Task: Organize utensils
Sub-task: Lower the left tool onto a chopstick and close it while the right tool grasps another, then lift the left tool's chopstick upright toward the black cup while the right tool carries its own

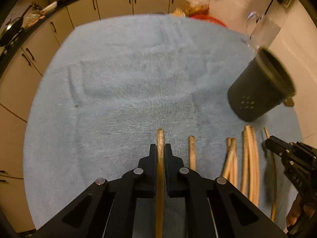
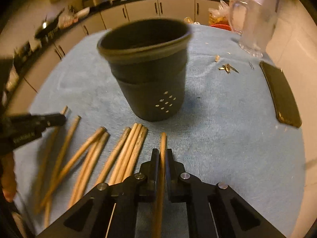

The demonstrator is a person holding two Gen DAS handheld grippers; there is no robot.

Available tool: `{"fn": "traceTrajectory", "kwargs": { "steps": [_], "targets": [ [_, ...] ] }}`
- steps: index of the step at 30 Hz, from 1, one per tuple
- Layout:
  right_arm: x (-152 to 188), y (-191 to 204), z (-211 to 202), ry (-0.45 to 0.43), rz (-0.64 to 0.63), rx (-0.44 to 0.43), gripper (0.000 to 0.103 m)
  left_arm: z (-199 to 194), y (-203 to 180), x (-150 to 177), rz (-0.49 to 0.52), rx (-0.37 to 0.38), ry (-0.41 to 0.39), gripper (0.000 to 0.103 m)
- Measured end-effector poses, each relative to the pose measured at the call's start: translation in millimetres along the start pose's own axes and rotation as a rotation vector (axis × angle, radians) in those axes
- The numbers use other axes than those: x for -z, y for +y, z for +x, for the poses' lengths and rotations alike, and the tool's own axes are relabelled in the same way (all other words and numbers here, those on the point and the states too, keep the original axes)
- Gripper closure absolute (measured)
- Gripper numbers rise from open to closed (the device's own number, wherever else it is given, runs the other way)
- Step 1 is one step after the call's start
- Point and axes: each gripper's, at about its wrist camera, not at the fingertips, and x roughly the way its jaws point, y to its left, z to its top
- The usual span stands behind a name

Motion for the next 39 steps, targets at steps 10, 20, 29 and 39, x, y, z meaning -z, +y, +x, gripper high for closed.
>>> {"fn": "traceTrajectory", "kwargs": {
  "steps": [10,20,29,39],
  "targets": [
    [33.4,-22.5,-142.5,-0.345,0.088,-0.095,0.096,-148.4,14.0,44.8,-0.059,0.002,-0.311,0.096],
    [68.8,-11.1,-205.3,-0.486,0.058,-0.076,0.096,-204.3,10.4,95.6,-0.109,-0.032,-0.448,0.096],
    [86.1,-6.9,-232.3,-0.539,0.045,-0.105,0.096,-236.1,1.6,106.2,-0.101,-0.004,-0.498,0.096],
    [85.2,-14.5,-253.0,-0.594,0.07,-0.129,0.096,-264.4,-9.3,98.1,-0.094,0.052,-0.579,0.096]
  ]
}}
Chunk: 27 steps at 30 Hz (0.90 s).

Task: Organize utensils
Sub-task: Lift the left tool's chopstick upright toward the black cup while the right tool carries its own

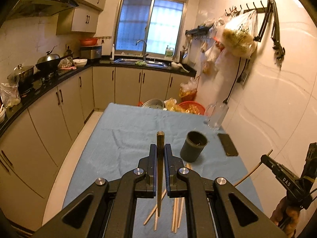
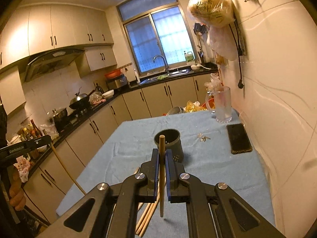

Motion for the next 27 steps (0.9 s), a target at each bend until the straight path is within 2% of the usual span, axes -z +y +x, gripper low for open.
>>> {"fn": "traceTrajectory", "kwargs": {
  "steps": [7,17,22,27],
  "targets": [
    [-21.2,-1.9,-1.7,-0.046,0.0,-0.003,0.096,20.7,-9.8,-24.3,-0.04,0.049,-0.061,0.096],
    [-65.2,-8.6,19.1,-0.102,0.011,-0.023,0.096,92.2,-35.2,-63.8,-0.062,0.101,-0.053,0.096],
    [-97.7,-21.1,34.2,-0.143,0.043,-0.044,0.096,120.0,-42.8,-93.6,-0.112,0.116,-0.075,0.096],
    [-123.5,-35.4,64.5,-0.148,0.099,-0.069,0.096,147.8,-50.9,-112.9,-0.152,0.12,-0.089,0.096]
  ]
}}
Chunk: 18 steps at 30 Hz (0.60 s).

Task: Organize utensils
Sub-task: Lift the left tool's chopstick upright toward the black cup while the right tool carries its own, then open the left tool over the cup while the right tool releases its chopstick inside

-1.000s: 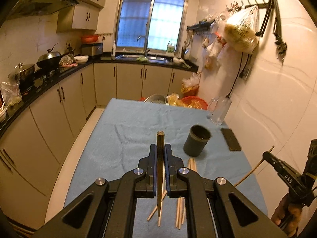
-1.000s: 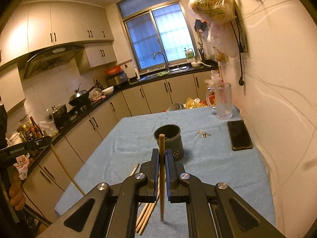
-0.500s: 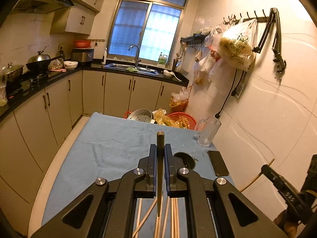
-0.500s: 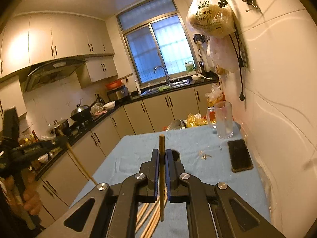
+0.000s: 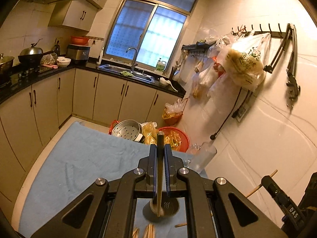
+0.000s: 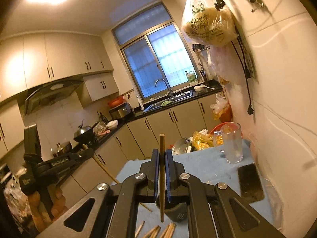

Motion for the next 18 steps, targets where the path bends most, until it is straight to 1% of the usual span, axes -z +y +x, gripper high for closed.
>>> {"fn": "traceTrajectory", "kwargs": {
  "steps": [3,5,8,12,18],
  "targets": [
    [-4.9,-2.8,19.3,-0.004,0.01,0.012,0.096,15.6,-6.8,-1.3,0.004,-0.006,-0.005,0.096],
    [-5.3,-6.4,30.8,-0.001,0.017,0.02,0.096,24.9,-11.0,3.1,0.011,-0.01,-0.007,0.096],
    [-0.8,-11.9,48.9,0.001,0.017,0.054,0.096,34.1,-15.7,12.4,0.034,-0.016,0.002,0.096],
    [14.0,-28.2,74.6,0.05,0.062,0.061,0.096,44.5,-16.7,28.5,0.057,-0.025,0.043,0.096],
    [44.6,-39.3,97.6,0.125,0.077,0.067,0.096,51.7,-18.1,42.5,0.09,-0.043,0.076,0.096]
  ]
}}
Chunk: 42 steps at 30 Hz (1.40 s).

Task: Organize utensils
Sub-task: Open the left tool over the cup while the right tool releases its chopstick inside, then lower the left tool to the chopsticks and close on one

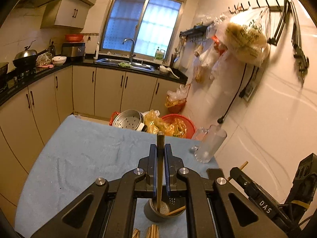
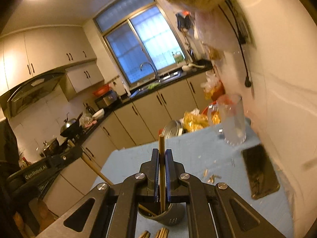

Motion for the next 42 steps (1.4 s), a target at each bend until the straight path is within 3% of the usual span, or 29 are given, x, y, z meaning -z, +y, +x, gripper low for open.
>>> {"fn": "traceTrajectory", "kwargs": {
  "steps": [10,12,16,19,20,21,22,25,29,35,42],
  "targets": [
    [15.3,-2.1,6.4,0.043,0.012,-0.008,0.092,11.1,2.7,13.8,0.02,-0.032,0.074,0.093],
    [14.2,-1.6,1.0,0.052,0.024,-0.021,0.091,8.3,7.7,15.3,0.002,-0.02,0.095,0.087],
    [12.8,8.6,-28.5,0.032,0.011,-0.017,0.078,-28.0,23.0,17.3,-0.016,-0.004,0.062,0.051],
    [20.2,22.7,-67.1,-0.015,-0.031,-0.009,0.064,-61.4,36.1,24.7,0.002,-0.028,0.036,0.044],
    [23.6,26.1,-76.8,-0.027,-0.039,-0.009,0.059,-74.9,44.1,30.9,-0.004,-0.03,0.049,0.043],
    [31.9,30.1,-92.7,-0.047,-0.054,-0.009,0.045,-84.7,50.4,36.4,-0.013,-0.032,0.06,0.043],
    [39.2,33.5,-104.0,-0.06,-0.064,-0.013,0.041,-94.2,56.3,42.7,-0.019,-0.034,0.066,0.043],
    [68.3,39.7,-130.0,-0.061,-0.091,-0.004,0.039,-127.9,74.4,75.0,-0.022,-0.076,0.072,0.043],
    [112.3,38.4,-141.9,0.027,-0.084,0.027,0.039,-157.0,83.6,125.1,0.011,-0.147,0.108,0.043],
    [153.1,34.6,-142.9,0.143,-0.072,0.06,0.039,-170.9,83.8,163.9,-0.002,-0.117,0.172,0.043],
    [167.4,40.5,-155.6,0.158,-0.096,0.055,0.04,-173.8,75.2,176.4,0.023,-0.09,0.19,0.043]
  ]
}}
